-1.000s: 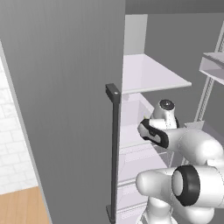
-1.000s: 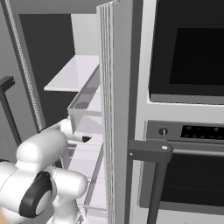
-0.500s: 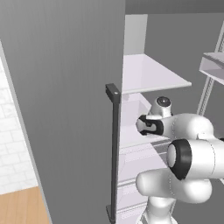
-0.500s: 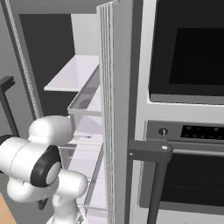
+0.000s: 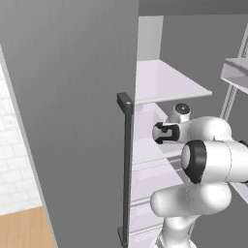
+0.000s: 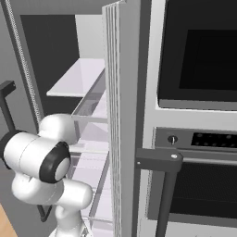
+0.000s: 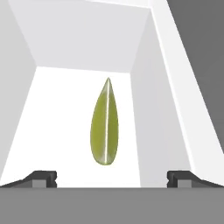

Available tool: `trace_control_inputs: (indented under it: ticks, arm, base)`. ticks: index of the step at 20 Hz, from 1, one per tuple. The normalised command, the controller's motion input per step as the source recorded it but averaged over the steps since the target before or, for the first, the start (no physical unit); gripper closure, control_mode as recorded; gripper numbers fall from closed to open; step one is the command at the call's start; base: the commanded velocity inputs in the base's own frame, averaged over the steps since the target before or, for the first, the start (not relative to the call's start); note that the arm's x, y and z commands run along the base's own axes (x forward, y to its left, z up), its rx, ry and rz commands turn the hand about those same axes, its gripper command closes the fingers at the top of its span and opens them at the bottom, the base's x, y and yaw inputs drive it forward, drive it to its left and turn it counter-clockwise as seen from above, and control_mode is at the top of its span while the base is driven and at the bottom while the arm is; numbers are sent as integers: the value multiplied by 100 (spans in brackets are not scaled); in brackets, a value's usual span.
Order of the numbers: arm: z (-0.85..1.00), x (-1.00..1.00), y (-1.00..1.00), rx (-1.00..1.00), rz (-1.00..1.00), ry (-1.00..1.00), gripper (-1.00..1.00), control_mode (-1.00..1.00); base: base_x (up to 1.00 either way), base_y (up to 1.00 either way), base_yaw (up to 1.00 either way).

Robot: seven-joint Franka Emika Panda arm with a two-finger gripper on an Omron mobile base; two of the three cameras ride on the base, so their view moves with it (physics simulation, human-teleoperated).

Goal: Grab a lemon wedge from the fridge and one ice cube from the ice bowl, and put them in the glass of lemonade.

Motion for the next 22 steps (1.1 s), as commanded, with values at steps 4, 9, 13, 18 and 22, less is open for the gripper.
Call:
trace_control_inputs:
  ticks: [4,9,13,18,22]
  arm:
    - [-5,33,-2,0,0,0,-100,-100]
    - [-22,44,0,0,0,0,-100,-100]
    - [0,23,0,0,0,0,-100,-100]
    - [0,19,0,0,0,0,-100,-100]
    - [-2,-14,0,0,0,0,-100,-100]
  base:
    - [0,0,0]
    - [0,0,0]
    - [0,0,0]
    - [0,0,0]
    - [0,0,0]
